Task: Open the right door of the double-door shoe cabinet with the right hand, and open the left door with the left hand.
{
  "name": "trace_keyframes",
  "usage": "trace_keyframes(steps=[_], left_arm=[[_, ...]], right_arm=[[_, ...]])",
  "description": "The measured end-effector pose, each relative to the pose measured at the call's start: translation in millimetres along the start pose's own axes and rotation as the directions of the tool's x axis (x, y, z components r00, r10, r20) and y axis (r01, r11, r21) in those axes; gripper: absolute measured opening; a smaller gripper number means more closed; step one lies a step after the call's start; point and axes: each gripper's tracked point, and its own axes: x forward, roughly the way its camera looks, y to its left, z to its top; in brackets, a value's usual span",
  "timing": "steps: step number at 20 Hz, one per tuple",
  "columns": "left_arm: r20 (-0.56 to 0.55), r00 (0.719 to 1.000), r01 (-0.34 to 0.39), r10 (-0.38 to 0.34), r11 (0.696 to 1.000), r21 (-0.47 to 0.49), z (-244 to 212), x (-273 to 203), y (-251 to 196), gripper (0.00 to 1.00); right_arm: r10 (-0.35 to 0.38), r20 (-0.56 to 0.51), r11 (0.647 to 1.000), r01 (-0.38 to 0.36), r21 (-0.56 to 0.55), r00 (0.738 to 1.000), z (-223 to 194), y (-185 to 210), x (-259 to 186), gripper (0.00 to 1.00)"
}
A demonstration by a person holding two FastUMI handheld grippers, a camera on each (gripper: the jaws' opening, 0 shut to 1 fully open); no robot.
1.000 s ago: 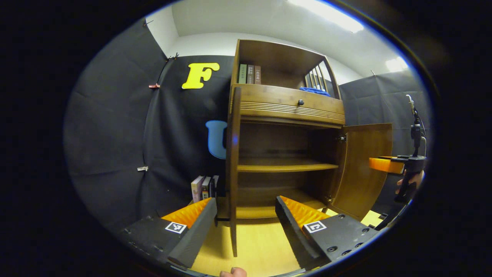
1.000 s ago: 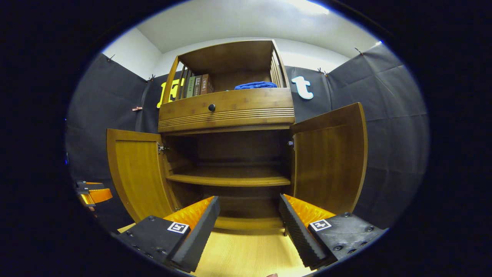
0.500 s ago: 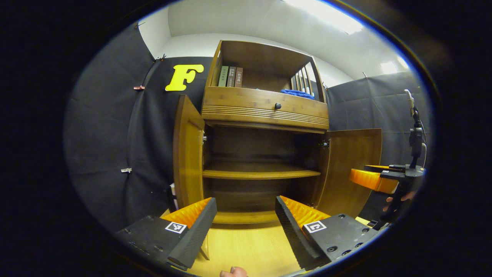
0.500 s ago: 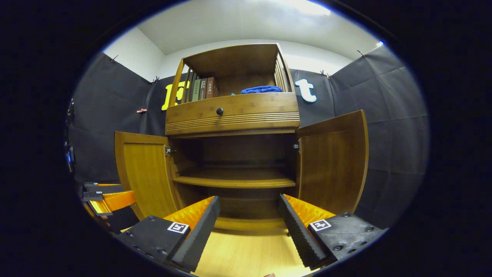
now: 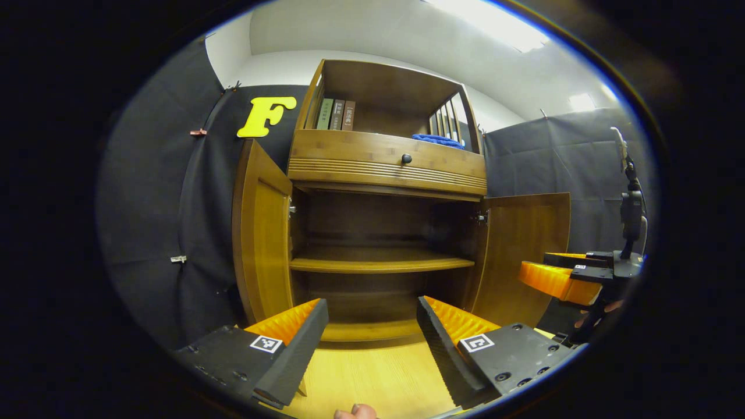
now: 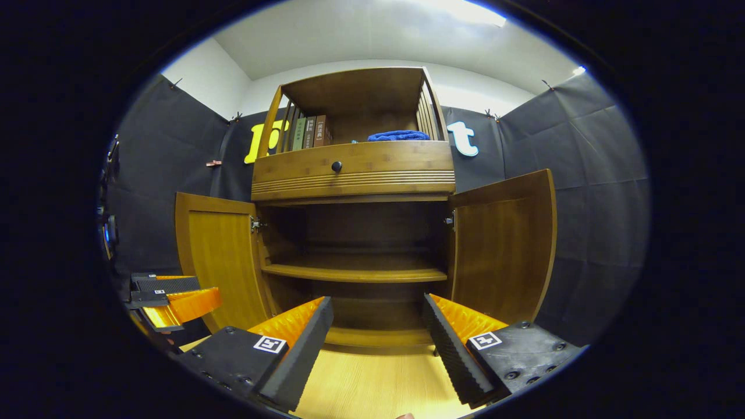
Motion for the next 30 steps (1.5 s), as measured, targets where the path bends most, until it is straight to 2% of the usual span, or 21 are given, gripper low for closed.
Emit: trace_keyframes(steps=[1,2,3,4,5,8,9,10,11,13,14,15,16,17,18,30], left_arm=[[0.002,1.000,-0.003,0.003,1.000,0.003,-0.5,-0.2,2.2,0.95],[0.000,1.000,-0.005,0.005,1.000,0.007,-0.8,0.4,5.1,0.95],[-0.003,1.000,-0.006,0.006,1.000,0.012,0.3,1.8,7.2,0.95],[-0.002,1.000,-0.011,0.011,1.000,0.017,1.1,3.8,10.3,0.95],[-0.001,1.000,-0.024,0.024,1.000,0.019,2.4,4.3,13.3,0.97],[-0.002,0.998,-0.057,0.057,0.998,0.009,1.7,7.2,20.3,0.95],[0.001,0.998,-0.061,0.061,0.998,0.005,1.4,9.6,21.9,0.95],[-0.003,0.998,-0.062,0.062,0.998,-0.003,-0.5,11.4,22.0,0.95],[-0.009,0.998,-0.062,0.062,0.998,-0.009,-2.8,12.3,23.1,0.93],[-0.023,0.998,-0.061,0.061,0.998,-0.016,-5.7,13.7,25.6,0.95],[-0.017,0.998,-0.066,0.066,0.998,-0.016,-3.6,13.7,27.6,0.94],[-0.014,0.998,-0.069,0.069,0.997,-0.015,-1.6,13.8,28.9,0.95],[-0.012,0.997,-0.071,0.071,0.997,-0.014,-1.6,14.3,29.0,0.93],[-0.010,0.997,-0.072,0.072,0.997,-0.012,0.0,14.7,28.9,0.97],[-0.008,0.997,-0.071,0.071,0.997,-0.010,1.1,14.3,28.1,0.95],[0.000,0.999,-0.054,0.054,0.999,0.003,5.0,12.7,23.6,0.94]], right_arm=[[-0.010,0.002,1.000,0.010,0.002,1.000,0.0,-0.7,1.8,0.92],[-0.016,0.010,1.000,0.016,0.009,1.000,0.6,-0.5,2.6,0.92],[-0.019,0.015,1.000,0.019,0.020,1.000,1.3,-0.9,3.1,0.98],[-0.019,0.014,0.999,0.018,0.028,1.000,-0.3,-1.2,2.6,0.92],[-0.012,0.007,0.999,0.011,0.033,1.000,-3.3,-1.4,3.9,0.98],[0.001,-0.011,1.000,-0.001,0.025,1.000,-8.1,-0.8,9.4,0.98],[0.004,-0.017,1.000,-0.004,0.020,1.000,-8.4,-0.7,13.6,0.92],[0.010,-0.018,1.000,-0.010,0.013,1.000,-7.3,1.1,17.9,0.98],[0.009,-0.010,1.000,-0.008,0.005,1.000,-4.0,0.6,21.3,0.98],[0.006,0.012,1.000,-0.006,0.001,1.000,2.9,1.5,24.9,0.98],[0.013,0.021,1.000,-0.013,0.003,1.000,5.3,3.9,24.8,0.92],[0.017,0.027,1.000,-0.017,0.002,0.999,7.3,6.5,25.3,0.92],[0.021,0.030,1.000,-0.021,0.000,0.999,8.2,8.0,25.3,1.00],[0.024,0.031,1.000,-0.024,-0.004,0.999,9.0,9.9,25.3,1.00],[0.027,0.032,1.000,-0.026,-0.008,0.999,9.9,10.2,25.0,1.00],[0.026,0.038,0.999,-0.025,-0.020,0.999,9.9,14.7,19.2,0.98]])
